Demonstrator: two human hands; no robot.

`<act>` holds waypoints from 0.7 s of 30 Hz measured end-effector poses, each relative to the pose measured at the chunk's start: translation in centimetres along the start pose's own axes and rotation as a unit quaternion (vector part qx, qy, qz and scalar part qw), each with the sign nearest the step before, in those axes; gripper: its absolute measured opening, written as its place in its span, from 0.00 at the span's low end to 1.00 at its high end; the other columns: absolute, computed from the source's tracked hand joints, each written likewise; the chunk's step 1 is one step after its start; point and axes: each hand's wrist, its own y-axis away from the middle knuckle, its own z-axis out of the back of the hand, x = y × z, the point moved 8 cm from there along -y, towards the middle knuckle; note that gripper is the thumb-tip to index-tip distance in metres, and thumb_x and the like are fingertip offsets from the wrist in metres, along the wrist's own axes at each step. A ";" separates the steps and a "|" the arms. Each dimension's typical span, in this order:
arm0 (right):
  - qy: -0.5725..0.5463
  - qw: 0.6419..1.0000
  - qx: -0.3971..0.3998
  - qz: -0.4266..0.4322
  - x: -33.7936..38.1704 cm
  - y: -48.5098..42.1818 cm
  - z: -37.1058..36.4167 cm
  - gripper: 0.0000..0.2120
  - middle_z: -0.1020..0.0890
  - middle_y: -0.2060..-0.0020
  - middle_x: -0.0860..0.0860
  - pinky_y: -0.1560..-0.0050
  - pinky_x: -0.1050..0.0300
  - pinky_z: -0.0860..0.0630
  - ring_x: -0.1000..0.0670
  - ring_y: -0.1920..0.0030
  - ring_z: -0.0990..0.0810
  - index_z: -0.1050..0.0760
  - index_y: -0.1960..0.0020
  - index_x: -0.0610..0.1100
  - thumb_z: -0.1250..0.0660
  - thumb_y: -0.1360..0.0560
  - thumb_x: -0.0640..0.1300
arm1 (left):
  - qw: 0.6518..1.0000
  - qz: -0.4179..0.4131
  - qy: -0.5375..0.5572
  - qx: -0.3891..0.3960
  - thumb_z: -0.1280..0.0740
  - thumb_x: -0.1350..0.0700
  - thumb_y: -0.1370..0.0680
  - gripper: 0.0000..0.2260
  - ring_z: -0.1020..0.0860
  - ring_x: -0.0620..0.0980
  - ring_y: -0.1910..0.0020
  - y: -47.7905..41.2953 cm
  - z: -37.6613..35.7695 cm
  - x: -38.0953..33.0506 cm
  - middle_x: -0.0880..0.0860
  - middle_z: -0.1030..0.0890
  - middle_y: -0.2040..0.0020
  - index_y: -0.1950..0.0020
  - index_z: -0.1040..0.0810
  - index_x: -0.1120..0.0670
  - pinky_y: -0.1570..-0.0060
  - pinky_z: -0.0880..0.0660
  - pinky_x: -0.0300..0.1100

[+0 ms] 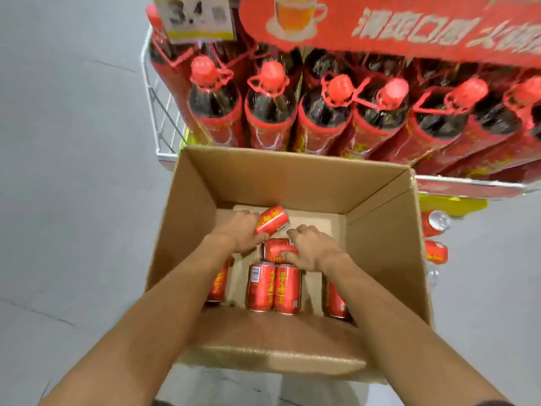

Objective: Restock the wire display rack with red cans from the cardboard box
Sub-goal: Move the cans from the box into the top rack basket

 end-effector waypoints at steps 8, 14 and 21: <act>0.004 0.999 0.037 0.037 -1.6 -5.2 -4.3 0.32 0.22 0.37 0.41 0.40 0.49 0.26 0.39 0.37 0.22 0.27 0.31 0.42 0.30 0.24 0.64 | 0.996 0.040 0.077 -0.026 0.28 0.43 0.22 0.25 0.24 0.62 0.36 -6.5 -5.2 3.3 0.63 0.21 0.37 0.35 0.26 0.60 0.37 0.26 0.53; -0.048 0.998 0.027 0.037 -1.8 -5.0 -4.7 0.33 0.23 0.35 0.42 0.34 0.47 0.26 0.41 0.35 0.24 0.29 0.27 0.44 0.29 0.24 0.63 | 0.988 0.040 0.135 -0.065 0.25 0.44 0.24 0.23 0.22 0.61 0.42 -6.5 -5.8 4.2 0.60 0.19 0.42 0.39 0.24 0.58 0.46 0.24 0.50; -0.148 0.989 -0.007 -0.003 -3.0 -1.6 -2.1 0.27 0.20 0.39 0.42 0.39 0.48 0.24 0.41 0.40 0.21 0.26 0.33 0.43 0.28 0.23 0.60 | 0.963 0.140 0.220 -0.071 0.23 0.42 0.26 0.25 0.19 0.58 0.45 -3.1 -3.5 5.6 0.57 0.18 0.43 0.37 0.22 0.55 0.45 0.22 0.48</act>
